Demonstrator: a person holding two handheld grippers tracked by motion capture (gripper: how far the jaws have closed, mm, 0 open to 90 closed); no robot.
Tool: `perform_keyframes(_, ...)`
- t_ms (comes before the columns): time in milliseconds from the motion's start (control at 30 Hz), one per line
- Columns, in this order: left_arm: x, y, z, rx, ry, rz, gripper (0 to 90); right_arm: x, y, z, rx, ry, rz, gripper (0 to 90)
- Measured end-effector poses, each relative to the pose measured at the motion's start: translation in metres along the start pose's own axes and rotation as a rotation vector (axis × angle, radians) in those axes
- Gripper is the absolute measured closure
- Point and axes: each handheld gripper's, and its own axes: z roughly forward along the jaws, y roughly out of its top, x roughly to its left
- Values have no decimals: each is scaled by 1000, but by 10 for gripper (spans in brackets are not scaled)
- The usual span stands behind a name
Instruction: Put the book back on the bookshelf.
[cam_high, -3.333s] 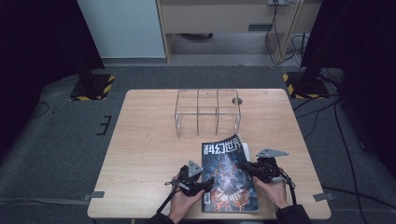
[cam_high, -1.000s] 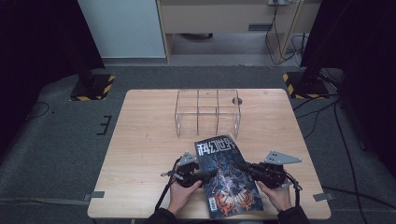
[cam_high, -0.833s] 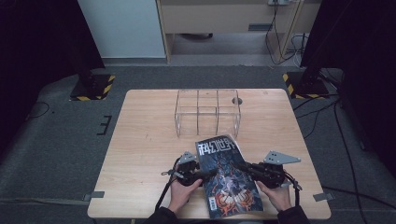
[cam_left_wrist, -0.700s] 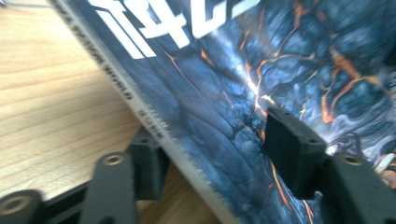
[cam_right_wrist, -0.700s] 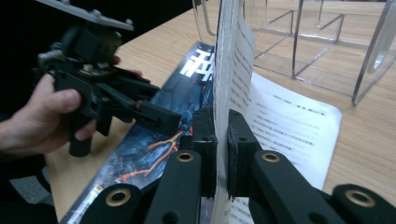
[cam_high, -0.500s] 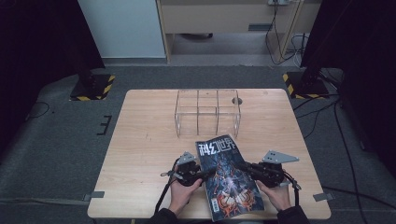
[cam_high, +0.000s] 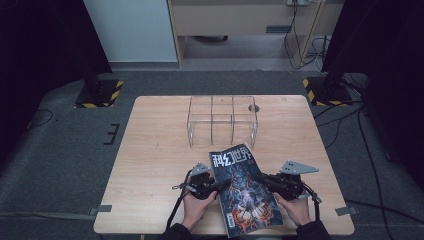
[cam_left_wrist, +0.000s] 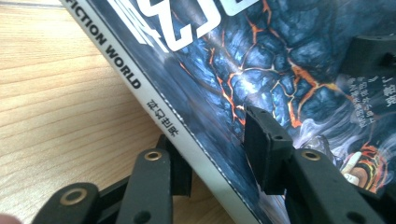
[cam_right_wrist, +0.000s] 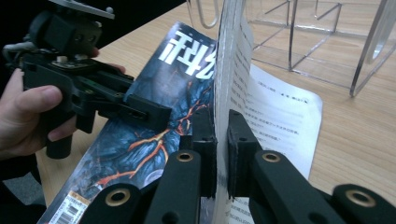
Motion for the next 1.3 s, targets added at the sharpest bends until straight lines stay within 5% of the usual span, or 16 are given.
perform_keyframes(433, -20, 17, -19, -36, 71, 128, 698, -9, 2, 4, 0, -46, 38, 818)
perform_keyframes(800, -22, 33, -34, -92, 103, 172, 734, -12, 20, 16, -15, -44, 30, 810)
perform_keyframes(1033, -31, 48, -56, -195, 120, 241, 782, -9, 37, 19, -78, -34, 9, 821)
perform_keyframes(1300, -36, 50, -59, -191, 116, 265, 783, -8, 41, 18, -96, -18, 4, 834)
